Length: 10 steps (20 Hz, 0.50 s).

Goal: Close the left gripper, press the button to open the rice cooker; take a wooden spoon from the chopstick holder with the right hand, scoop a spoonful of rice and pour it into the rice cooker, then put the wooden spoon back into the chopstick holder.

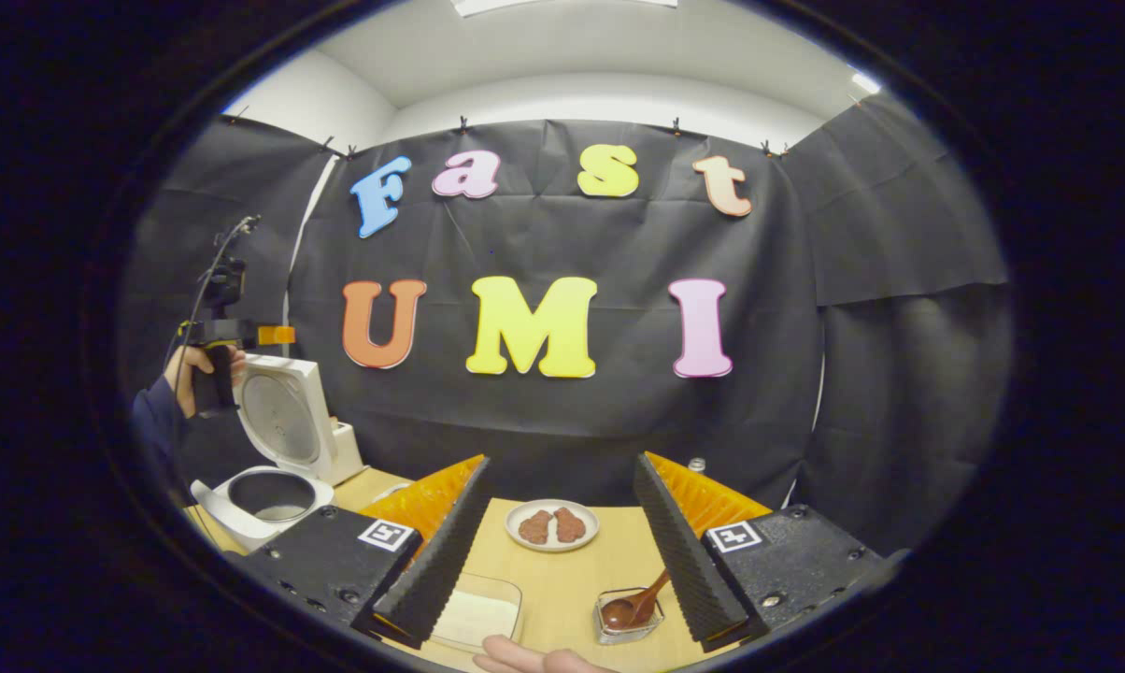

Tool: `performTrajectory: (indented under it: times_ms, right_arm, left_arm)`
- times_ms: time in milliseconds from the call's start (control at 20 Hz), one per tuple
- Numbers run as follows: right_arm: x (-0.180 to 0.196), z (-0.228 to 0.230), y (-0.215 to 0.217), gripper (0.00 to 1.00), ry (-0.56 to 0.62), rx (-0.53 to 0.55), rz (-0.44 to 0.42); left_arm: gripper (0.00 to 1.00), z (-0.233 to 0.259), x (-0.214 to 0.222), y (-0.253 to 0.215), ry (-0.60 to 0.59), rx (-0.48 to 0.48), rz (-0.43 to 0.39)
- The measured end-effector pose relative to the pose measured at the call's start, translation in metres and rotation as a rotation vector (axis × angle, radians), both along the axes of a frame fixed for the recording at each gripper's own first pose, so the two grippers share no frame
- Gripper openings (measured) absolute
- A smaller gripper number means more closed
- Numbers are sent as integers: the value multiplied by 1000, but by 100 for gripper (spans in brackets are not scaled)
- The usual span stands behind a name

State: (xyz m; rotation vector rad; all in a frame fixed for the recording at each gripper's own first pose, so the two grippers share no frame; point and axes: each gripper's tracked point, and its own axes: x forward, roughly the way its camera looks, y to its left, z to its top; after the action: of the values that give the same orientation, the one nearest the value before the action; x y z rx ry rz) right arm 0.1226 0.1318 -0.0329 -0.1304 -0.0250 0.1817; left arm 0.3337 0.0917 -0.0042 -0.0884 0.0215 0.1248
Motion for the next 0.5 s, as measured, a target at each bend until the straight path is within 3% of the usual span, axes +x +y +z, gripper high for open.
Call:
performTrajectory:
  times_ms: [300,500]
  right_arm:
    - [8,10,-12,100,-28,27,-27]
    - [14,3,-7,99,7,47,-22]
  left_arm:
    - [94,-28,20,17,105,93,65]
    - [95,-33,15,14,157,85,46]
